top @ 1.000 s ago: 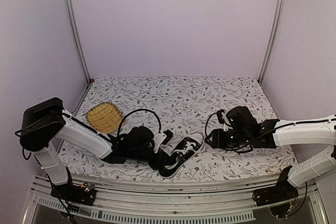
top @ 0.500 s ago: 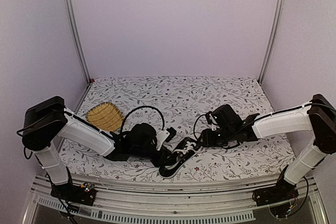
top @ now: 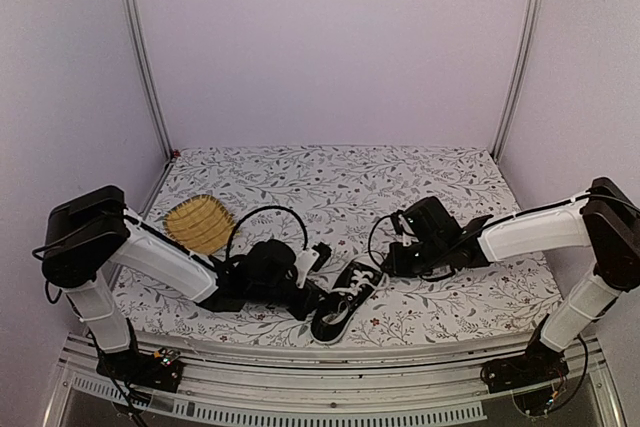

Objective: Tie the shoes

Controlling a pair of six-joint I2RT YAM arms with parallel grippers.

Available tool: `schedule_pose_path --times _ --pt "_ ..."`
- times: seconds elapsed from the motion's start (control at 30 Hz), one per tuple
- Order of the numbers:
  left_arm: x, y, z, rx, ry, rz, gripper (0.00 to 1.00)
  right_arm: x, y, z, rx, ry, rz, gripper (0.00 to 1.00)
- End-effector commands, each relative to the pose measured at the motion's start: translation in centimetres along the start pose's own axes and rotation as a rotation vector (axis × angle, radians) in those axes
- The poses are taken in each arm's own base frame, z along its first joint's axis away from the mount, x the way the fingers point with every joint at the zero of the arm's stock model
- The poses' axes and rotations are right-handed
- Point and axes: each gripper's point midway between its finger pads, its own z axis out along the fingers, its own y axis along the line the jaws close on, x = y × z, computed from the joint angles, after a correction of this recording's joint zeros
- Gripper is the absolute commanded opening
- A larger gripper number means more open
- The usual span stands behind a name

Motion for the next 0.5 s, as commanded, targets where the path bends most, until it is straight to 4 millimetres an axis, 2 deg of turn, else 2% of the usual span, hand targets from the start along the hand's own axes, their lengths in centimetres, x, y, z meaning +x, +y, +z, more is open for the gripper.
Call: schedule_pose_path --times 0.0,0.27,0.47 --pt "-1.6 0.2 -1.7 -0.041 -0.109 -0.075 0.00 -1.4 -0.9 -1.7 0.052 -0.040 0.003 0.03" --pt "-2.2 1.7 -3.5 -0.085 -0.159 -0.156 0.00 -1.2 -2.7 -4.8 0.088 -0.098 0.052 0.02" --pt "-2.3 1.8 -3.8 -0.066 -0.157 -0.163 0.00 0.6 -4.8 -5.2 0.135 -0.092 0.109 0.02"
